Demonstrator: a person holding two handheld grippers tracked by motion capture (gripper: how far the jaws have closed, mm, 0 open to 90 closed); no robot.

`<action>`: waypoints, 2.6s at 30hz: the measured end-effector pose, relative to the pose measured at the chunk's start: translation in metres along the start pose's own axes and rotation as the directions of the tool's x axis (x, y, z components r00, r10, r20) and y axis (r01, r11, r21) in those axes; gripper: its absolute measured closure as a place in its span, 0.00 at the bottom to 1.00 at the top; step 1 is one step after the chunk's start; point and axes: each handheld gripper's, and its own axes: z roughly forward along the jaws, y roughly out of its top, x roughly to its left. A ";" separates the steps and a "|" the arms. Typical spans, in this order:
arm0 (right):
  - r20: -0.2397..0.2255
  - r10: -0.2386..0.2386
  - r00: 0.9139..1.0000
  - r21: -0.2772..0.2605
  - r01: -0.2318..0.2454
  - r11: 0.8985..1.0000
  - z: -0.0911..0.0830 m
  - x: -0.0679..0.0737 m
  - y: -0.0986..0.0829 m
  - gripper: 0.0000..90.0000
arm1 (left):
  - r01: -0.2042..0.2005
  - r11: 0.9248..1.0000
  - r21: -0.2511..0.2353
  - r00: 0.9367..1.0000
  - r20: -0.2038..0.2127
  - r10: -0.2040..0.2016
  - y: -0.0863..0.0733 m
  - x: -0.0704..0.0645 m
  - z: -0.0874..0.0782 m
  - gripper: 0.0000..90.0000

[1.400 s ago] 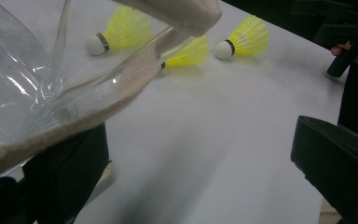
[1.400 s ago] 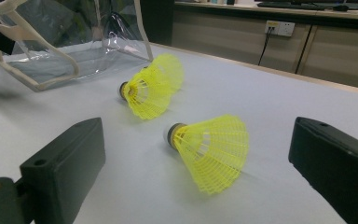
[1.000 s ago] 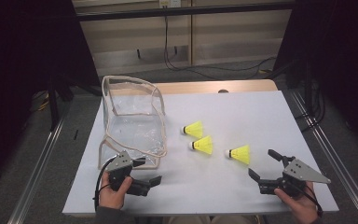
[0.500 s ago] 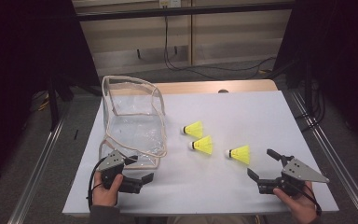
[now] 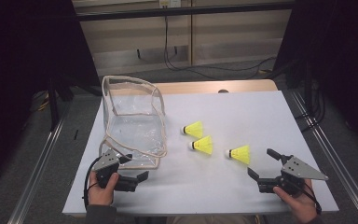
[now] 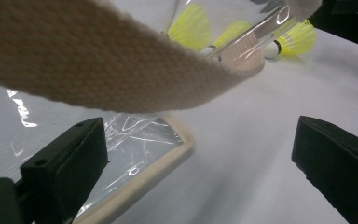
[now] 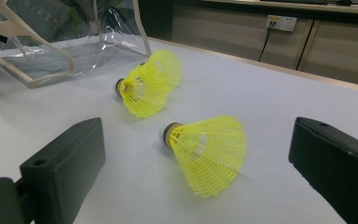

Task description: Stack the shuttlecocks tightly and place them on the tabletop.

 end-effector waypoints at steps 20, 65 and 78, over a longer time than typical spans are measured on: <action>0.018 -0.004 1.000 0.070 0.002 0.998 0.010 -0.003 0.002 0.04 | 0.014 1.000 -0.025 1.000 -0.009 -0.014 0.001 0.004 0.001 0.04; -0.092 0.051 0.994 0.244 -0.027 0.969 0.047 -0.009 0.008 0.56 | 0.001 1.000 -0.029 1.000 -0.022 -0.002 0.001 0.004 0.001 0.03; -0.117 0.054 0.992 0.270 -0.021 0.963 0.056 -0.011 0.008 0.69 | -0.012 1.000 -0.023 1.000 -0.029 0.011 -0.001 0.004 0.000 0.03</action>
